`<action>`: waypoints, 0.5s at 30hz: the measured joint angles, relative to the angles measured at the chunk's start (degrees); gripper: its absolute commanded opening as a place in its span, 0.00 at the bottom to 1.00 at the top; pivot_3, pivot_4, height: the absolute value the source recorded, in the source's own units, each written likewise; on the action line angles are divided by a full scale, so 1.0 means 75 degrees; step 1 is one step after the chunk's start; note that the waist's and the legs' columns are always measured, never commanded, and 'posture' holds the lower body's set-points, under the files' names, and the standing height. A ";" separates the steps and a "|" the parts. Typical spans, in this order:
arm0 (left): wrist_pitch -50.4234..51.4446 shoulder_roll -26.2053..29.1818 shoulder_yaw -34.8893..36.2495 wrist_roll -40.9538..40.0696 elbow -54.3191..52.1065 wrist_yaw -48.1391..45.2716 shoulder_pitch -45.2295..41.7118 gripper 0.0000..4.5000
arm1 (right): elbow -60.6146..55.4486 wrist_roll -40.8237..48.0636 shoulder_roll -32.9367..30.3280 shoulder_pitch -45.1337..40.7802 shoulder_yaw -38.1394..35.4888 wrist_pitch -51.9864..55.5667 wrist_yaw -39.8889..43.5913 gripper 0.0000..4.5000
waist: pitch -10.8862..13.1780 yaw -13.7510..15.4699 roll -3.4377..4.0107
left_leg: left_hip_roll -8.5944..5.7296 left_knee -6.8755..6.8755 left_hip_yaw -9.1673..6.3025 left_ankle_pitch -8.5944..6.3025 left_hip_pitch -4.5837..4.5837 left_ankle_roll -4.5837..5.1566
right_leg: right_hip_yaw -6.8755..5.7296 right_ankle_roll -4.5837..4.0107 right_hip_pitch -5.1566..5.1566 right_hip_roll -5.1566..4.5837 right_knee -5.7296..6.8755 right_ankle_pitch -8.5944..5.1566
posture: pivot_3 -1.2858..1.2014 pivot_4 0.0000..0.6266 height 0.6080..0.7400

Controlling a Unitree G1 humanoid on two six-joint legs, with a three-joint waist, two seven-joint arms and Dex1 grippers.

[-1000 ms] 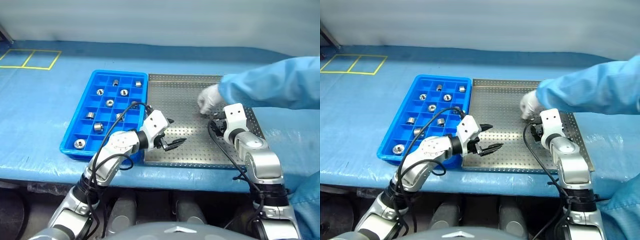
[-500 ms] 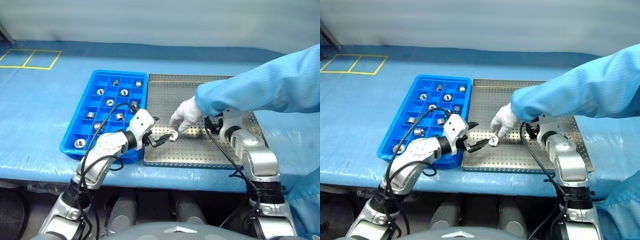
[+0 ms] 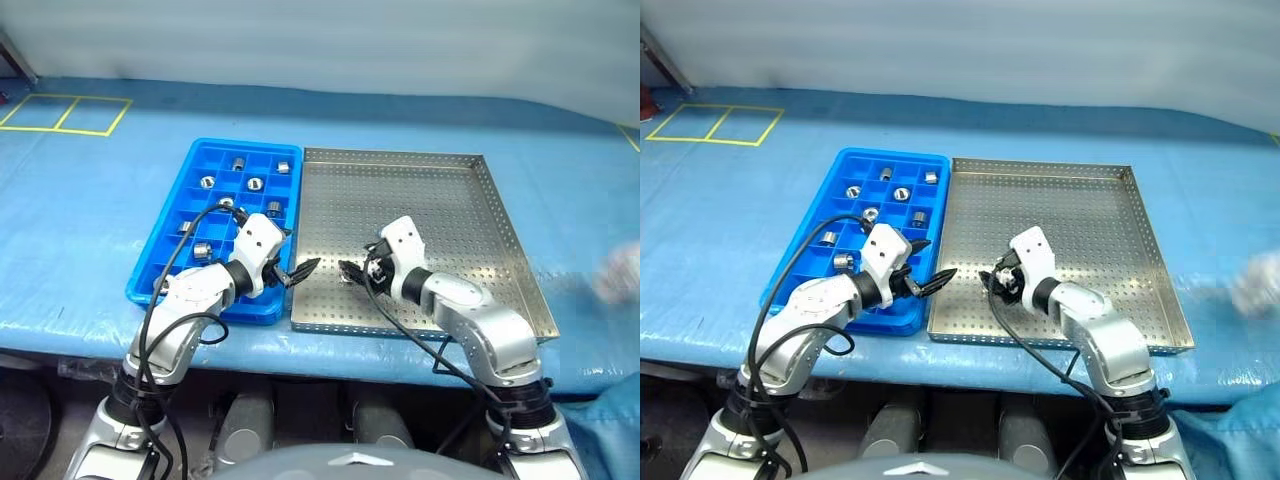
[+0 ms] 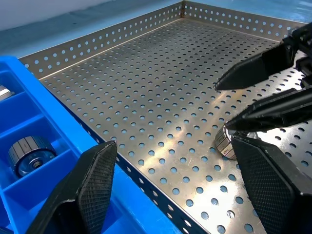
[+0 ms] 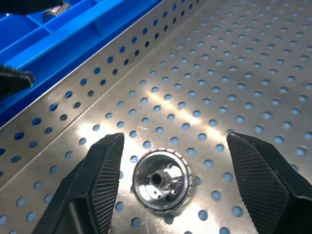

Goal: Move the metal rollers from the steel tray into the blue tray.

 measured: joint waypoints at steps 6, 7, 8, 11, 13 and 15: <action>0.0018 0.0015 -0.0001 0.0000 -0.0146 0.0044 0.0013 0.91 | 0.0332 -0.0015 0.0042 0.0014 0.0155 0.0015 -0.0053 0.75 | 0.0000 0.0023 0.0000 | 0.0001 -0.0001 -0.0001 0.0000 0.0002 0.0000 | -0.0001 0.0000 0.0000 0.0001 0.0001 0.0000 | 0.61 0.24 1.00; 0.0024 0.0017 -0.0001 -0.0001 -0.0163 0.0051 0.0018 0.91 | 0.0401 -0.0020 0.0050 0.0015 0.0196 0.0016 -0.0060 0.70 | 0.0000 0.0023 0.0000 | 0.0001 -0.0002 -0.0001 0.0000 0.0001 0.0000 | -0.0001 0.0000 -0.0001 0.0001 0.0000 0.0000 | 0.61 0.24 1.00; 0.0030 0.0022 0.0000 -0.0001 -0.0174 0.0058 0.0024 0.91 | 0.0473 -0.0027 0.0064 0.0017 0.0223 0.0017 -0.0072 0.66 | 0.0000 0.0025 0.0000 | 0.0001 -0.0002 0.0000 0.0000 0.0001 0.0000 | -0.0001 0.0000 -0.0001 0.0001 0.0000 0.0000 | 0.61 0.24 1.00; 0.0087 0.0056 0.0005 -0.0001 -0.0187 0.0095 0.0054 0.91 | 0.0521 -0.0027 0.0064 0.0016 0.0228 0.0012 -0.0087 0.43 | 0.0000 0.0034 0.0000 | 0.0001 -0.0002 -0.0001 0.0000 0.0000 0.0000 | -0.0001 0.0000 -0.0001 0.0001 0.0000 0.0000 | 0.61 0.24 1.00; 0.0134 0.0086 0.0009 -0.0005 -0.0190 0.0107 0.0089 0.91 | 0.0520 -0.0031 0.0056 0.0015 0.0232 0.0012 -0.0097 0.41 | 0.0000 0.0045 0.0000 | 0.0001 -0.0002 -0.0001 0.0000 0.0001 0.0000 | -0.0001 0.0000 -0.0001 0.0001 0.0000 0.0000 | 0.61 0.24 1.00; 0.0142 0.0138 0.0025 -0.0010 -0.0205 0.0111 0.0147 0.91 | 0.0518 -0.0054 0.0026 0.0010 0.0235 0.0004 -0.0122 0.41 | 0.0000 0.0057 0.0000 | 0.0001 -0.0002 0.0000 0.0000 0.0001 0.0000 | -0.0001 0.0000 -0.0001 0.0000 -0.0001 0.0000 | 0.61 0.24 1.00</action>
